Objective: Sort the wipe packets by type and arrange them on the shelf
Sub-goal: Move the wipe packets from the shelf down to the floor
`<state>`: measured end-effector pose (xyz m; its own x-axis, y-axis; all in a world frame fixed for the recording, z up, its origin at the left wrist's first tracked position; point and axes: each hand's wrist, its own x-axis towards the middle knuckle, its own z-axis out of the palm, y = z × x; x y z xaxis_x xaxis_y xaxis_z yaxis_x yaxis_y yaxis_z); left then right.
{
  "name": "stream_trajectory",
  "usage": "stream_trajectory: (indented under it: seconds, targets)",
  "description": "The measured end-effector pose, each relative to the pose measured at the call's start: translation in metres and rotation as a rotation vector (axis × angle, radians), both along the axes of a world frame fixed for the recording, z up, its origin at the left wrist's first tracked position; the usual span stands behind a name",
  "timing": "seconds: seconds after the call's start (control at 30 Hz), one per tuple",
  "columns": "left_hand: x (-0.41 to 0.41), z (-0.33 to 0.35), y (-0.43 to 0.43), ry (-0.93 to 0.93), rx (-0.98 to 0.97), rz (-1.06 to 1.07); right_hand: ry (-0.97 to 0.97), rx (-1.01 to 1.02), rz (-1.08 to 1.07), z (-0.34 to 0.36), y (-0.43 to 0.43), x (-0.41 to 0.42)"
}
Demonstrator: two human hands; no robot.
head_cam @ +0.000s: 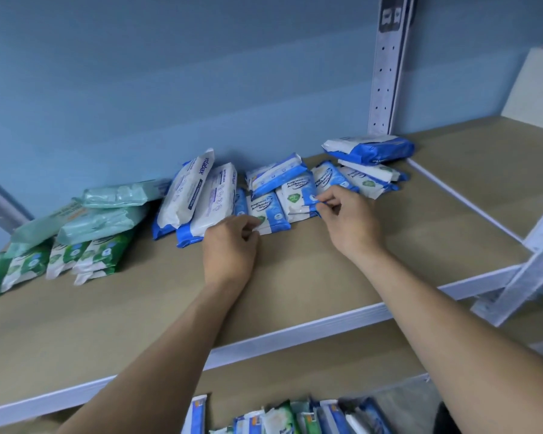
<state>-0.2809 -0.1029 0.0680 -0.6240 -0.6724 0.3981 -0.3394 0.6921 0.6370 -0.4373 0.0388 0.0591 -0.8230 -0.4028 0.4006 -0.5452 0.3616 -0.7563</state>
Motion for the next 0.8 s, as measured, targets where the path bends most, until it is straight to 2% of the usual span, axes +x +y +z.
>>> stream_trajectory:
  seconds: [0.2, 0.5, 0.7, 0.8]
  targets:
    - [0.008, 0.002, 0.007, 0.020, 0.107, 0.029, -0.031, -0.002, 0.026, 0.002, 0.006, 0.005]
    - [0.049, 0.005, 0.034, 0.028, 0.111, 0.044, -0.016, 0.114, 0.128, 0.009, 0.057, 0.053]
    - [0.090, 0.007, 0.054, 0.038, 0.259, 0.080, 0.028, 0.182, 0.182, 0.010, 0.101, 0.083]
    - [0.108, 0.007, 0.056, 0.053, 0.343, 0.064, 0.013, 0.290, 0.242, 0.023, 0.114, 0.085]
